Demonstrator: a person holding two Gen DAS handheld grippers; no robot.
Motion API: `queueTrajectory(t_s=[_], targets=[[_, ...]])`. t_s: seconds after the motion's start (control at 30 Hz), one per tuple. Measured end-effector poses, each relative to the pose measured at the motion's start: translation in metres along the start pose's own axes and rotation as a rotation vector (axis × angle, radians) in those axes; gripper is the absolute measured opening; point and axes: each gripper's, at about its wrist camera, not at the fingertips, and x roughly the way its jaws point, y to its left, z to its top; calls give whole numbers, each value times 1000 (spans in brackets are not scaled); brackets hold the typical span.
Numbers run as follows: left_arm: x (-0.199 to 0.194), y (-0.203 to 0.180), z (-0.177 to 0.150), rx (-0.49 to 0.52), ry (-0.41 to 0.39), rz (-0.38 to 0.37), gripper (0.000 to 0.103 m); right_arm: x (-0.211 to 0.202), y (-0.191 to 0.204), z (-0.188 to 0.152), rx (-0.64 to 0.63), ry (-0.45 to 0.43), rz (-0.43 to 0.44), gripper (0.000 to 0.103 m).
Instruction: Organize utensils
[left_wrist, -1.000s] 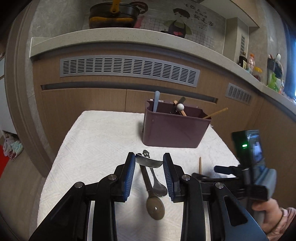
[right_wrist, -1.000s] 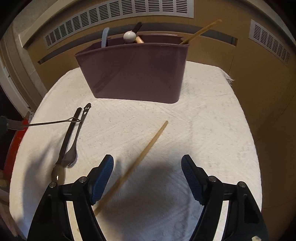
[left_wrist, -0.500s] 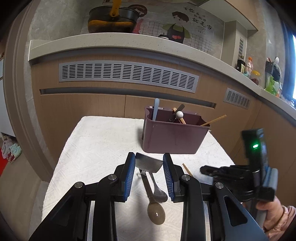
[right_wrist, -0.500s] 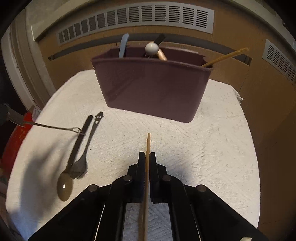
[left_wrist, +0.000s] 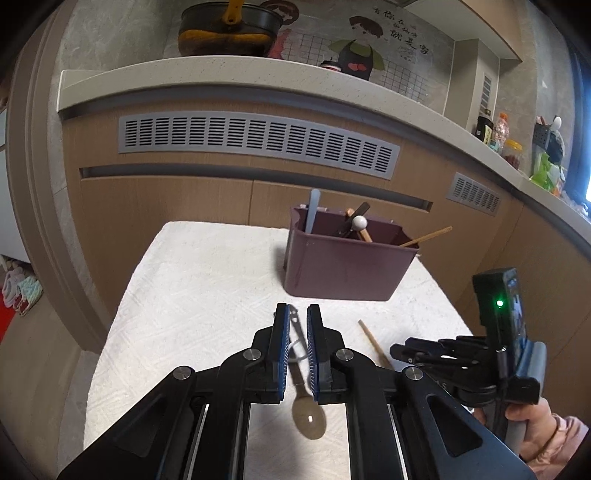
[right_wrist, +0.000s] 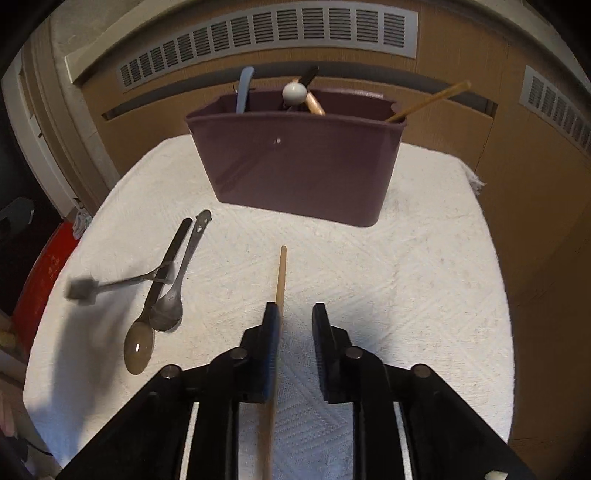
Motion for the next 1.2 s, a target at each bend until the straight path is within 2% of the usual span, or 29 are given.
queueTrajectory(t_s=[0.27, 0.33, 0.4, 0.43, 0.67, 0.87, 1.0, 1.1, 1.2], targets=[[14, 35, -12, -49, 82, 21, 11, 32, 14, 4, -14, 60, -4, 22], [18, 41, -15, -49, 100, 27, 11, 33, 18, 2, -37, 51, -18, 21], [19, 46, -20, -43, 120, 30, 12, 32, 22, 0, -68, 49, -39, 7], [20, 49, -23, -42, 135, 30, 13, 31, 22, -1, -77, 51, -40, 5], [31, 68, -51, -46, 272, 19, 37, 11, 5, -10, -20, 36, 22, 5], [32, 84, -67, -89, 282, 3, 52, -16, -2, -19, -9, 2, 48, 5], [36, 89, -70, -97, 292, 5, 52, -27, -5, -23, -10, -13, 38, 5], [34, 79, -69, -35, 294, -29, 52, -32, -6, -24, -8, -28, 32, 5], [37, 50, -65, 145, 303, -46, 52, -33, -7, -25, -7, -31, 30, 5]])
